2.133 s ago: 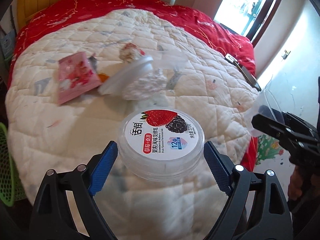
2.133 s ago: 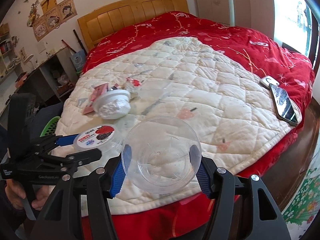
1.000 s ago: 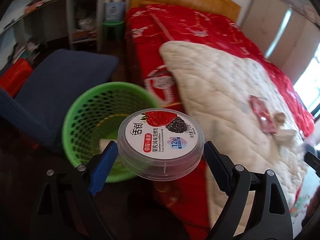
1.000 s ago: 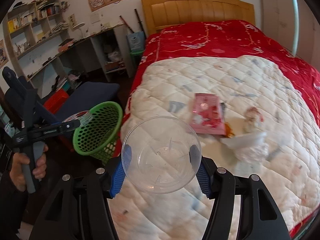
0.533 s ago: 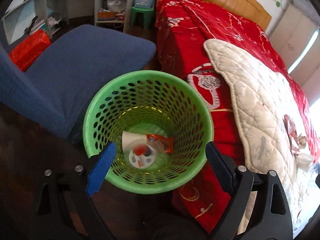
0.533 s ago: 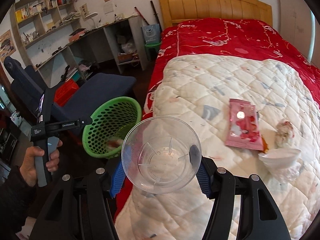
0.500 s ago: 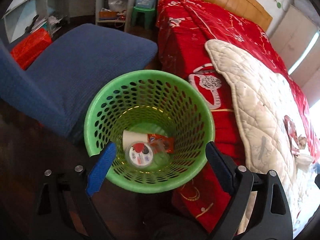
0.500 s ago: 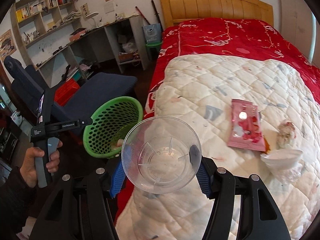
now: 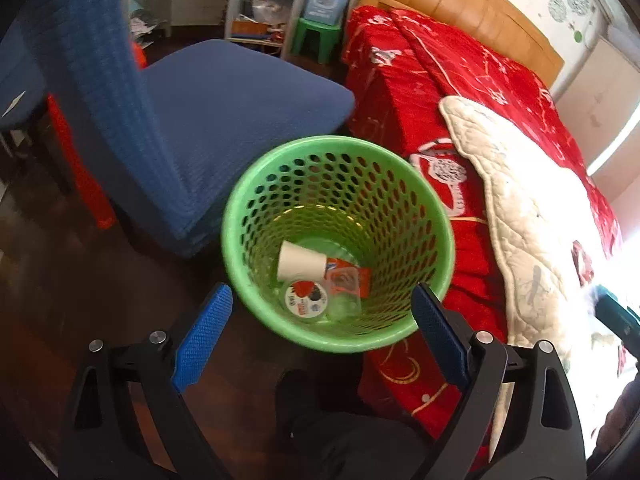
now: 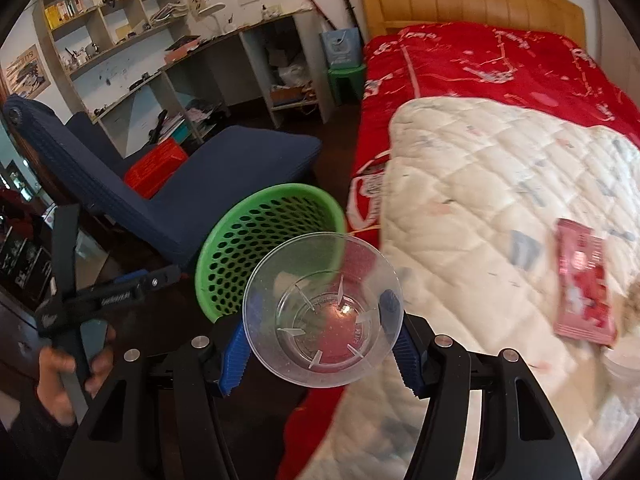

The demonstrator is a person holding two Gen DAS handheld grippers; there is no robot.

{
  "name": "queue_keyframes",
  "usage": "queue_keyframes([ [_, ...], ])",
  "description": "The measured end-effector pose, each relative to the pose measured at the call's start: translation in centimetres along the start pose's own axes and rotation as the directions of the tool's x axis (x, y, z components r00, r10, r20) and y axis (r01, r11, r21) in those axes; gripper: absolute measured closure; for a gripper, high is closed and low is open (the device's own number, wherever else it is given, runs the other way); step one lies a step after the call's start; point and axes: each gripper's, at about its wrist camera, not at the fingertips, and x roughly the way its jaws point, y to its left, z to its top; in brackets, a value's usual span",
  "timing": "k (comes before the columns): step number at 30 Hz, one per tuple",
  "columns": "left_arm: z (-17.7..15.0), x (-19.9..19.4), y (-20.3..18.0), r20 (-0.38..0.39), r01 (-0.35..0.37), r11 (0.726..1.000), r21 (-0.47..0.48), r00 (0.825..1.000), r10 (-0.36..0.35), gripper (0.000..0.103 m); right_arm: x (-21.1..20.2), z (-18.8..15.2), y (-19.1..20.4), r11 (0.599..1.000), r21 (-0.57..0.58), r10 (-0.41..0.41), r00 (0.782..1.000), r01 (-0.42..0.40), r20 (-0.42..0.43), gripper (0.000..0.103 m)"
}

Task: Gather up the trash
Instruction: 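Open the right tool over the green basket to drop the round container, then return the right tool to the bed and grasp the white foam bowl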

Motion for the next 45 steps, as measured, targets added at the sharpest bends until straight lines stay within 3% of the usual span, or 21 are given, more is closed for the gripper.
queue_keyframes([
  [16,-1.3,-0.7,3.3,0.007,-0.021,0.998,-0.065,1.000,0.022,0.013,9.7,4.5,5.9,0.997,-0.019,0.069,0.995,-0.071,-0.070,0.043],
  [18,-1.4,-0.6,3.4,0.002,-0.016,0.997,-0.071,1.000,0.016,0.013,10.2,4.7,6.1,0.997,-0.014,0.075,0.995,-0.076,-0.072,0.031],
  [19,-1.5,-0.7,3.4,0.003,-0.015,0.997,-0.071,1.000,0.015,0.013,10.2,4.8,6.1,0.997,-0.009,0.074,0.995,-0.075,-0.067,0.030],
  [22,-1.5,-0.9,3.1,0.007,-0.018,0.998,-0.060,1.000,0.018,0.013,9.6,4.8,5.9,0.996,-0.004,0.086,0.995,-0.086,-0.052,0.030],
  [30,-1.4,-1.6,1.1,0.017,-0.003,1.000,-0.031,1.000,0.004,0.013,5.5,3.4,3.5,1.000,-0.006,0.026,1.000,-0.026,-0.001,0.021],
  [39,-2.1,-2.0,-3.0,0.008,0.035,0.999,0.024,0.999,-0.035,0.013,-0.8,-0.3,-2.2,0.996,0.062,-0.072,0.996,0.069,0.061,0.018],
  [45,-2.7,-2.0,-6.0,-0.007,0.065,0.996,0.068,0.998,-0.065,0.013,-5.7,-3.6,-6.9,0.980,0.127,-0.168,0.981,0.155,0.102,0.018],
])
